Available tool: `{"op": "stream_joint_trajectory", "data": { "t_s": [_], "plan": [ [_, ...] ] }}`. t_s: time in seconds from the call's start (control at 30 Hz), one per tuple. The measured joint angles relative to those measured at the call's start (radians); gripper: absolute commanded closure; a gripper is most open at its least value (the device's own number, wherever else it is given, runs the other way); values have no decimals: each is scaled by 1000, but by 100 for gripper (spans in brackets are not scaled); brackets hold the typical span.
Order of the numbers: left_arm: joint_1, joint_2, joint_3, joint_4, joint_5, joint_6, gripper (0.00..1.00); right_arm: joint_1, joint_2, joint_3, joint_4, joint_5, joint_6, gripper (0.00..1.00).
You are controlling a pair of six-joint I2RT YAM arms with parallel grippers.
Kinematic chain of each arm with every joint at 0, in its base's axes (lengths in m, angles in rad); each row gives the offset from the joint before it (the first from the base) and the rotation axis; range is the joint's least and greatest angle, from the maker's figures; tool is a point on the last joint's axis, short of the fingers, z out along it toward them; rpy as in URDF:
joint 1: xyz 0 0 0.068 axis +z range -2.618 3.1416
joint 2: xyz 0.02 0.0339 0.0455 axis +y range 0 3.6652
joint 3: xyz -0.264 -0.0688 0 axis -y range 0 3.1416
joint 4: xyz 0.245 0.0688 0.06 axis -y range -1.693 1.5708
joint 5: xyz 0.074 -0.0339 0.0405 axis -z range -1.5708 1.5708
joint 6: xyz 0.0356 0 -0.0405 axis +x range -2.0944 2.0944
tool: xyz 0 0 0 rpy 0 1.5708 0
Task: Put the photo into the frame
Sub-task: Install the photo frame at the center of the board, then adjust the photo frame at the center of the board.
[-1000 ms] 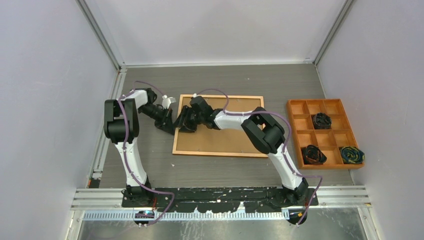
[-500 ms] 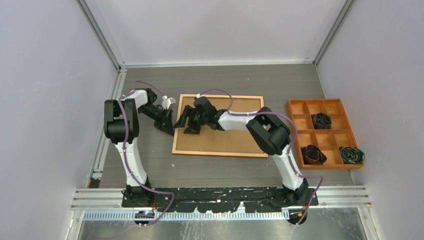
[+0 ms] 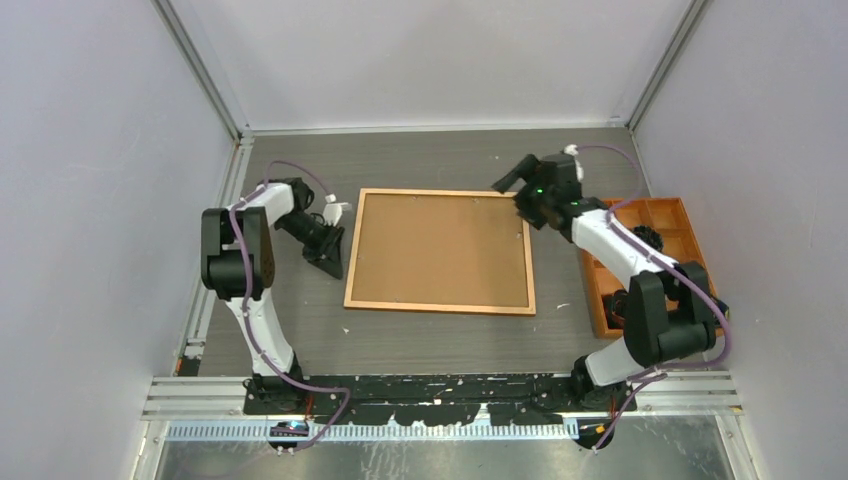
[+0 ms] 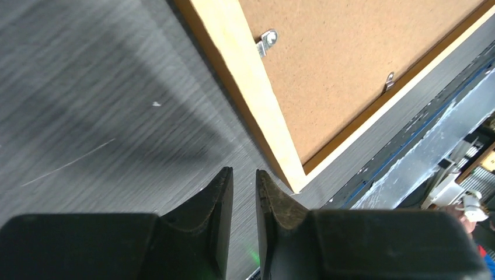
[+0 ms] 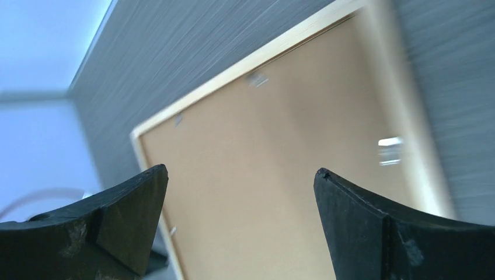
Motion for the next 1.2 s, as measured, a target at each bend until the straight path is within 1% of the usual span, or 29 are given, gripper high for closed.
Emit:
{"op": "stream_joint_trajectory", "data": {
  "t_s": [0.1,0.17,0.27,0.37,0.43,0.5,0.6,0.7,0.77,0.8,0.87,0.9,0.97,1.0,1.07,1.1,1.17,1.2],
  "plan": [
    [-31,-14,-32,7,-35,4,78,-117,-56,-55,-49,108,-29,0],
    [-58,-18,-48,12,-54,7,79,-153,-53,-87,-68,148,-39,0],
    [-94,-25,-66,19,-86,17,82,-176,-21,-122,-87,180,-44,0],
    [-123,-34,-75,20,-113,27,83,-178,53,-120,-78,174,-45,1],
    [-143,-40,-78,21,-129,30,83,-177,119,-107,-64,153,-41,6],
    [-166,-48,-87,25,-142,30,83,-174,163,-71,-34,123,-35,9],
    [-217,-63,-111,24,-167,29,82,-150,248,4,6,117,-35,9],
    [-291,-72,-133,-11,-205,28,80,-103,358,140,17,146,-45,9],
    [-365,-72,-139,-57,-232,20,77,-60,446,259,18,161,-53,6],
    [-396,-72,-140,-77,-237,16,74,-37,494,327,15,165,-59,4],
    [-481,-72,-139,-125,-233,-3,60,5,587,466,1,156,-68,0],
    [-516,-72,-137,-142,-225,-9,52,14,631,536,-6,145,-72,0],
    [-586,-72,-126,-179,-194,-25,41,64,695,647,-14,116,-84,0],
    [-607,-72,-119,-187,-177,-27,38,77,710,681,-18,106,-89,0],
    [-653,-72,-93,-196,-119,-24,27,100,715,730,-62,81,-95,0],
    [-660,-72,-80,-189,-101,-17,23,103,708,740,-80,72,-98,0],
    [-652,-81,-58,-164,-74,18,21,110,681,732,-103,60,-101,0],
    [-636,-91,-51,-163,-63,35,21,105,651,699,-102,58,-101,0]
  ]
}}
